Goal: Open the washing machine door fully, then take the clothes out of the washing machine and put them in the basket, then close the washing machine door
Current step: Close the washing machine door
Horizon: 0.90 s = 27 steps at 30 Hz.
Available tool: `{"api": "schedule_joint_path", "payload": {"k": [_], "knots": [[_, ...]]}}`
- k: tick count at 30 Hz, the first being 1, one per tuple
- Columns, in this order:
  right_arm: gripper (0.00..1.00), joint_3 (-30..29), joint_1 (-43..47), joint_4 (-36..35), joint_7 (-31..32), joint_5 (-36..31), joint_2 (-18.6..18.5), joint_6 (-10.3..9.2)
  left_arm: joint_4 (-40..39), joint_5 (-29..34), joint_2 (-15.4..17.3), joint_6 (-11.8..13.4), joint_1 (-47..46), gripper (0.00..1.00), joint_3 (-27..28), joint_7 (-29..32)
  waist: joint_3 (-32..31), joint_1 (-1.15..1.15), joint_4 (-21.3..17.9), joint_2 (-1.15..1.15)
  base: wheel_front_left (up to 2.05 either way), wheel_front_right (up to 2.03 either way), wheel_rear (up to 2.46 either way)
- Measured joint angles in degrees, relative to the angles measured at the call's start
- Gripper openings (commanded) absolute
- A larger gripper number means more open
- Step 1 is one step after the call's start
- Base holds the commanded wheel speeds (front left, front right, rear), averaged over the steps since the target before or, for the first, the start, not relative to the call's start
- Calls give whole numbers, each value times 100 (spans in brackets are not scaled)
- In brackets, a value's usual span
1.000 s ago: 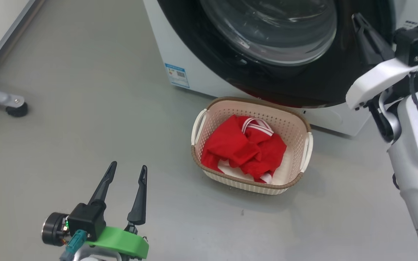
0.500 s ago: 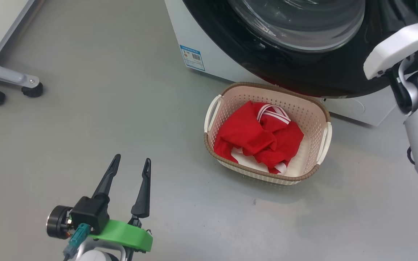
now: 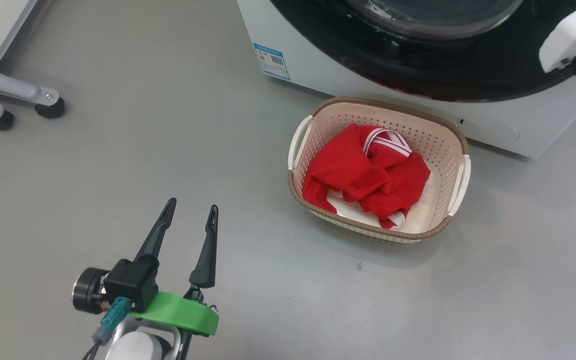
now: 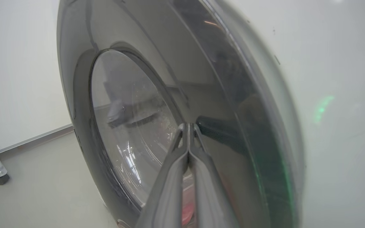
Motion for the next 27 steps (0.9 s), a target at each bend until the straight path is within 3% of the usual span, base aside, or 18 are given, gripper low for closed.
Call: {"api": "schedule_joint_path", "payload": {"k": [10, 18, 27], "knots": [[0, -143, -377, 319, -52, -26, -178, -19, 109, -73, -23, -2, -191, 100, -108, -4, 197, 0, 97, 0, 0, 0, 0], [0, -221, -433, 526, -167, -26, -185, -208, 164, -99, -32, -19, -257, 100, -178, -5, 238, 0, 128, 0, 0, 0, 0], [0, -218, -494, 758, -368, -70, -181, -237, 166, -107, -38, -19, -380, 100, -185, -7, 229, 0, 138, 0, 0, 0, 0]]}}
